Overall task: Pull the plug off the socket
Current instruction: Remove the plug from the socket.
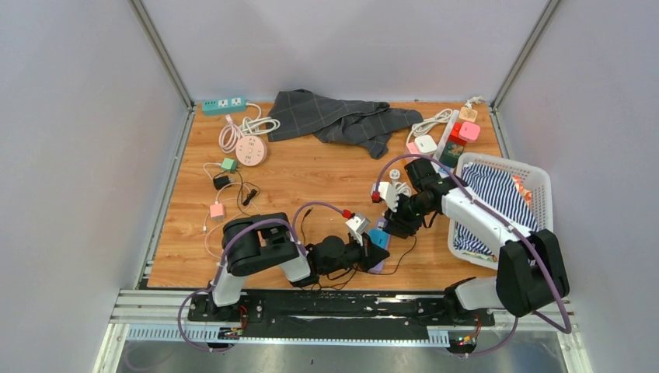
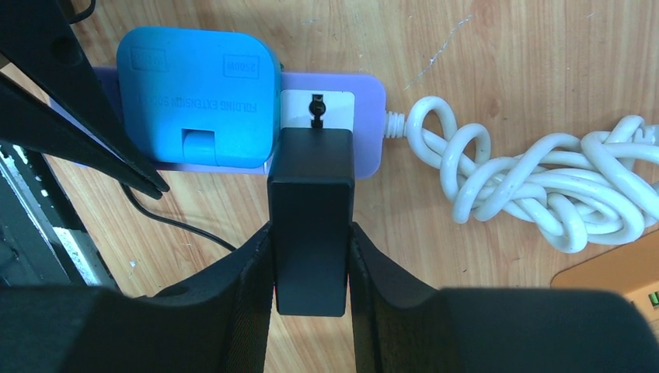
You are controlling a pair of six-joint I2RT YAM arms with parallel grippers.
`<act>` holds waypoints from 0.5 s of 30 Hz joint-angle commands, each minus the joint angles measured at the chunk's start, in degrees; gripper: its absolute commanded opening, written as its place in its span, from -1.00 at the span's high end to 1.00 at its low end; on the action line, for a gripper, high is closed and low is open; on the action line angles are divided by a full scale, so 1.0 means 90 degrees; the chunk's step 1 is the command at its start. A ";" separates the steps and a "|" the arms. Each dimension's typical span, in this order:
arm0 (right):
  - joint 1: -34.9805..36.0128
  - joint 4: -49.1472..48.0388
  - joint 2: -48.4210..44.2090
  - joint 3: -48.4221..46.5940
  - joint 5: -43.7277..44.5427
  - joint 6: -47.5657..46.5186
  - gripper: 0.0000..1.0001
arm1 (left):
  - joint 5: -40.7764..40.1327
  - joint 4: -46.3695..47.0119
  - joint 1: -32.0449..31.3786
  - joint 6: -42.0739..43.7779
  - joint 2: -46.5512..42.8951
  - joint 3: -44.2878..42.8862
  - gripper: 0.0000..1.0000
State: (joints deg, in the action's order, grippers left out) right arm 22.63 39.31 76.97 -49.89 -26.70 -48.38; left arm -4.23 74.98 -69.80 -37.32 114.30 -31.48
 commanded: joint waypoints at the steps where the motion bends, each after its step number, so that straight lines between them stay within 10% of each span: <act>1: -0.0282 0.0101 -0.0269 0.0021 0.0569 0.0439 1.00 | 0.0114 -0.0698 0.0084 0.0037 0.0400 0.0187 1.00; 15: -0.0486 0.0626 -0.0502 -0.0111 -0.0170 -0.0021 1.00 | 0.0286 -0.0560 0.0157 -0.0043 0.0479 0.0202 1.00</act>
State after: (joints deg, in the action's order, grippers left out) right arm 19.20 42.78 73.28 -49.82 -27.90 -47.81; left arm -1.83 76.77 -68.79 -38.24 115.37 -31.46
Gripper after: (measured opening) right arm 0.376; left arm 0.001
